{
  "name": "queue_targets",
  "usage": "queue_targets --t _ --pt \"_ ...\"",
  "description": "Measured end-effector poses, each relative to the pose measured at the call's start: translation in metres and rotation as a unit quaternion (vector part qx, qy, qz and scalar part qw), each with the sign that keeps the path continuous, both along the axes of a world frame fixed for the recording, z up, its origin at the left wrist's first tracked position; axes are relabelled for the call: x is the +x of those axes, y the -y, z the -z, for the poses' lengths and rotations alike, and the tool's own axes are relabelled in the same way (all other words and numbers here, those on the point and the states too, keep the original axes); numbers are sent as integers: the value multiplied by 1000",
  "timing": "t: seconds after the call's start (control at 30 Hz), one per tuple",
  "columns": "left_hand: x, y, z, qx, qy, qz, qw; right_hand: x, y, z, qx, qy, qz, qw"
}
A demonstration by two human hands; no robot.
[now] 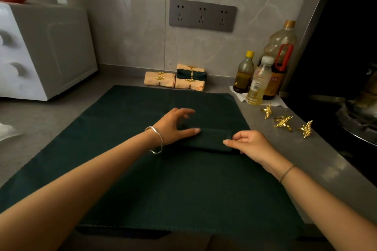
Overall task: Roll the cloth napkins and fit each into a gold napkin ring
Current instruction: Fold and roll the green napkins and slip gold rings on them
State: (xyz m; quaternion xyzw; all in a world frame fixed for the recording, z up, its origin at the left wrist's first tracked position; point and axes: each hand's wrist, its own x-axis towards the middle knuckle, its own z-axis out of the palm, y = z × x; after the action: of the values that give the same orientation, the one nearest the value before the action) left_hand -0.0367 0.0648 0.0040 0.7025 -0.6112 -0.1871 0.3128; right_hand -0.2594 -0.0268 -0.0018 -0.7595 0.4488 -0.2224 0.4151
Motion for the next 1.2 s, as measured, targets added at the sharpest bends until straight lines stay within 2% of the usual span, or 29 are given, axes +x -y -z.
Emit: queue_targets --t 0.1,0.33,0.37,0.43,0.5,0.57,0.67,0.8,0.87,0.97,1.1,1.2 --pt "-5 11 5 34 -50 53 997 2 3 -3 14 -21 0 1000" --pt "-5 23 21 -19 -91 16 996 4 0 8 -12 36 29 999" --pt "-6 24 21 -18 -95 15 995 4 0 11 -27 54 35 998" --pt "-5 25 21 -18 -99 14 995 3 2 18 -116 69 38 990" --pt "-5 27 21 -14 -99 10 995 2 2 22 -224 47 1 974" --pt "-6 28 21 -12 -98 4 995 3 0 22 -282 19 -78 956" --pt "-6 28 22 -22 -98 -3 995 9 -8 23 -282 -65 -185 939" --pt "-7 27 19 -14 -77 7 997 10 -9 26 -278 -174 -229 917" --pt "-8 24 14 -5 -38 12 999 10 -7 25 -271 -185 -232 916" --pt "-11 15 5 0 98 38 994 10 -4 23 -279 -203 -236 908" --pt "-18 -6 4 -40 240 104 964 10 -3 22 -289 -211 -240 903" --pt "-19 -16 11 -12 288 140 947 10 -2 25 -293 -207 -241 902"
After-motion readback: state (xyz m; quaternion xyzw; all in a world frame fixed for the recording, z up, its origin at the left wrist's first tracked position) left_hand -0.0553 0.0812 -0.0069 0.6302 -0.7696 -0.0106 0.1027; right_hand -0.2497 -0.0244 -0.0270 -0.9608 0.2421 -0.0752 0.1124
